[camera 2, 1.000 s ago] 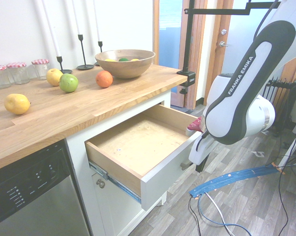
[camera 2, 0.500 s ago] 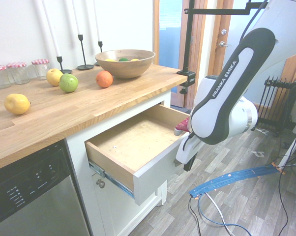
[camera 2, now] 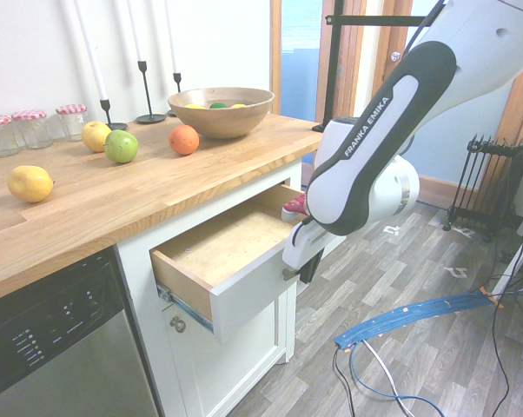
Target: Close the drawer
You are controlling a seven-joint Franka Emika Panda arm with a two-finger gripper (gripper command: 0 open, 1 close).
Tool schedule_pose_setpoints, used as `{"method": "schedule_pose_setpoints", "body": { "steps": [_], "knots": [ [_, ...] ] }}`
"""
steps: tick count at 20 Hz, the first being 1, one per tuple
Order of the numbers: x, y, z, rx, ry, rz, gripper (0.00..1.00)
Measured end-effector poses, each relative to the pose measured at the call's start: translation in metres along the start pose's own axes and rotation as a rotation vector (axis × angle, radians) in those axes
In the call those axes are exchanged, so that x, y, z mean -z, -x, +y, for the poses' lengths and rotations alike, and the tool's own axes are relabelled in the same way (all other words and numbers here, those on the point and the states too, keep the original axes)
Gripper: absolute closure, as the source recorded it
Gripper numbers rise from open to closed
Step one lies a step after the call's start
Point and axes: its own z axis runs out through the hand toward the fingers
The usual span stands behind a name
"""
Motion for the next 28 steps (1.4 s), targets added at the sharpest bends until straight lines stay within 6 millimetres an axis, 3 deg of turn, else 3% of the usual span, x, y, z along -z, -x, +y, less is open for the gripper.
{"method": "schedule_pose_setpoints", "body": {
  "steps": [8,15,28],
  "knots": [
    [-0.007,-0.043,-0.036,-0.024,0.003,0.002,1.0],
    [-0.021,-0.067,-0.063,-0.041,-0.002,0.008,1.0],
    [-0.014,-0.107,-0.088,-0.057,-0.007,0.026,1.0]
  ]
}}
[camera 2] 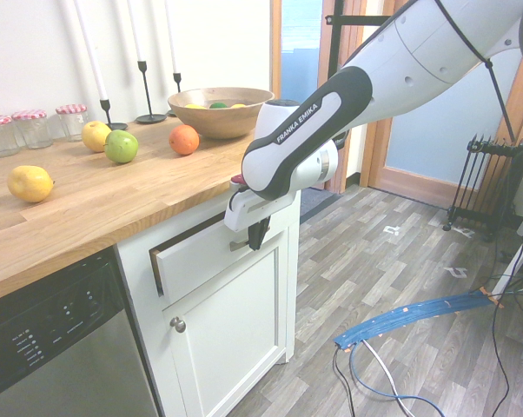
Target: Close the drawer
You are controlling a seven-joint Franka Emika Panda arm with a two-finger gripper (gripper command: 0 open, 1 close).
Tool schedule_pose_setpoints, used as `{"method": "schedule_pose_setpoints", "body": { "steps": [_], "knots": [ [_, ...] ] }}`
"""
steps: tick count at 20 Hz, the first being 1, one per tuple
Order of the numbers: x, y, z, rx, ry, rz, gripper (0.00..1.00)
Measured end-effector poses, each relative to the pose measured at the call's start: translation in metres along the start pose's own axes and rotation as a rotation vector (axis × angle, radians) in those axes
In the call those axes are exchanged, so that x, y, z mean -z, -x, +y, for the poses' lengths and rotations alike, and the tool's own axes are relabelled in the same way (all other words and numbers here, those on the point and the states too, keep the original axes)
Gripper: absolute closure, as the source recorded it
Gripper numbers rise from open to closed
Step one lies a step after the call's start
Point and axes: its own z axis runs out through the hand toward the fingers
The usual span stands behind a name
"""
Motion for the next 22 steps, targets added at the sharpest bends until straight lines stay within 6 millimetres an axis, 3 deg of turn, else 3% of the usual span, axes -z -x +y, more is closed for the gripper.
{"method": "schedule_pose_setpoints", "body": {
  "steps": [11,15,18,22],
  "knots": [
    [-0.012,0.002,-0.01,-0.003,0.025,-0.024,1.0],
    [-0.013,0.006,0.003,-0.015,0.07,-0.077,1.0],
    [0.004,0.008,0.027,-0.029,0.099,-0.112,1.0],
    [0.048,0.018,0.052,-0.021,0.118,-0.148,1.0]
  ]
}}
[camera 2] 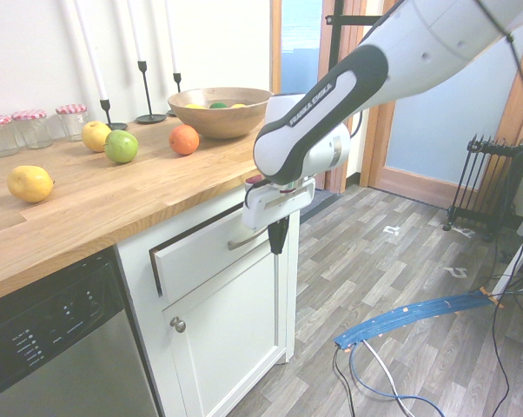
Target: Close the drawer
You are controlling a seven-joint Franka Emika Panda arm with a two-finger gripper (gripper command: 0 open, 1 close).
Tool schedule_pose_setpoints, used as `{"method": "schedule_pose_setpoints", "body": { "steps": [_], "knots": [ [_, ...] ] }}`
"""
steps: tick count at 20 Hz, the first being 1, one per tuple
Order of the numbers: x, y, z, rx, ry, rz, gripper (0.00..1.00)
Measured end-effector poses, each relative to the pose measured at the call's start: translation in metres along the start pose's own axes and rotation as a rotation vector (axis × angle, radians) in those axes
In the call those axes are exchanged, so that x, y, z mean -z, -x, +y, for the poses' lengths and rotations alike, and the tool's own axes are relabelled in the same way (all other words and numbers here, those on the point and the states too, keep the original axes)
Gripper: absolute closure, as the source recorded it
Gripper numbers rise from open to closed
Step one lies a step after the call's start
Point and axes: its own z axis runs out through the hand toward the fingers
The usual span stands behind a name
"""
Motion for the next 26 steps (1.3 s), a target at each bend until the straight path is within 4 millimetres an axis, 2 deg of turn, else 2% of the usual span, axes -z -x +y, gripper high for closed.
{"method": "schedule_pose_setpoints", "body": {
  "steps": [5,10,15,18,19,26],
  "knots": [
    [0.044,0.037,0.03,0.034,0.011,-0.012,1.0],
    [0.079,0.093,0.057,0.105,0.044,-0.005,1.0],
    [0.09,0.145,0.101,0.12,0.051,-0.005,1.0],
    [0.093,0.157,0.118,0.114,0.046,-0.003,1.0],
    [0.094,0.157,0.119,0.112,0.045,-0.002,0.0],
    [0.095,0.153,0.122,0.094,0.034,0.001,0.0]
  ]
}}
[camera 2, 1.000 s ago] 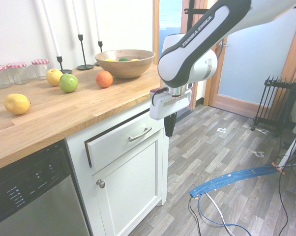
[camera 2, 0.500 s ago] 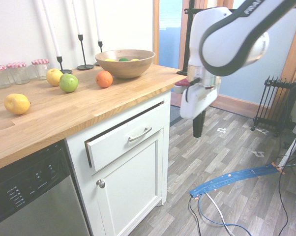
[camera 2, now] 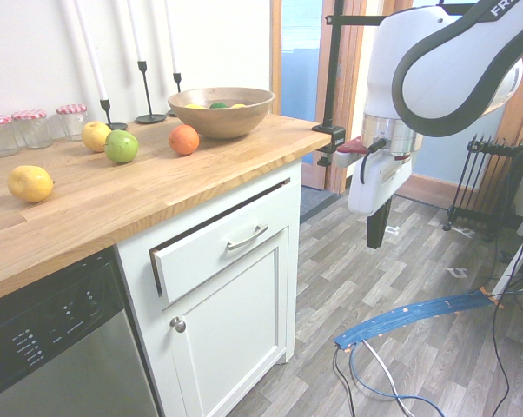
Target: Close the drawer
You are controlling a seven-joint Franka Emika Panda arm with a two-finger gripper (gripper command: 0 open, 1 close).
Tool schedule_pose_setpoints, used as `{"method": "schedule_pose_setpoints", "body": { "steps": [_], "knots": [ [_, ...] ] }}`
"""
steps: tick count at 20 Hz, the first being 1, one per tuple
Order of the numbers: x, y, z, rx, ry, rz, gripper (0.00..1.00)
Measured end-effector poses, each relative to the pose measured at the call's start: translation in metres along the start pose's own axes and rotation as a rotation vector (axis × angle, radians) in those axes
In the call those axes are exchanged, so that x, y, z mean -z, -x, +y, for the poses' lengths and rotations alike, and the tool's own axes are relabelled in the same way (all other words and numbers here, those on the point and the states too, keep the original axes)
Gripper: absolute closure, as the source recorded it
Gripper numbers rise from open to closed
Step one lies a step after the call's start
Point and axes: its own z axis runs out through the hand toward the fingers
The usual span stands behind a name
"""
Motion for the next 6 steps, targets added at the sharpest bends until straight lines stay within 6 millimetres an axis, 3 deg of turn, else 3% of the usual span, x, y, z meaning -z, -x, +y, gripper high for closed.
{"method": "schedule_pose_setpoints", "body": {
  "steps": [6],
  "knots": [
    [0.0004,-0.0051,0.0058,-0.021,-0.005,0.0,0.0]
  ]
}}
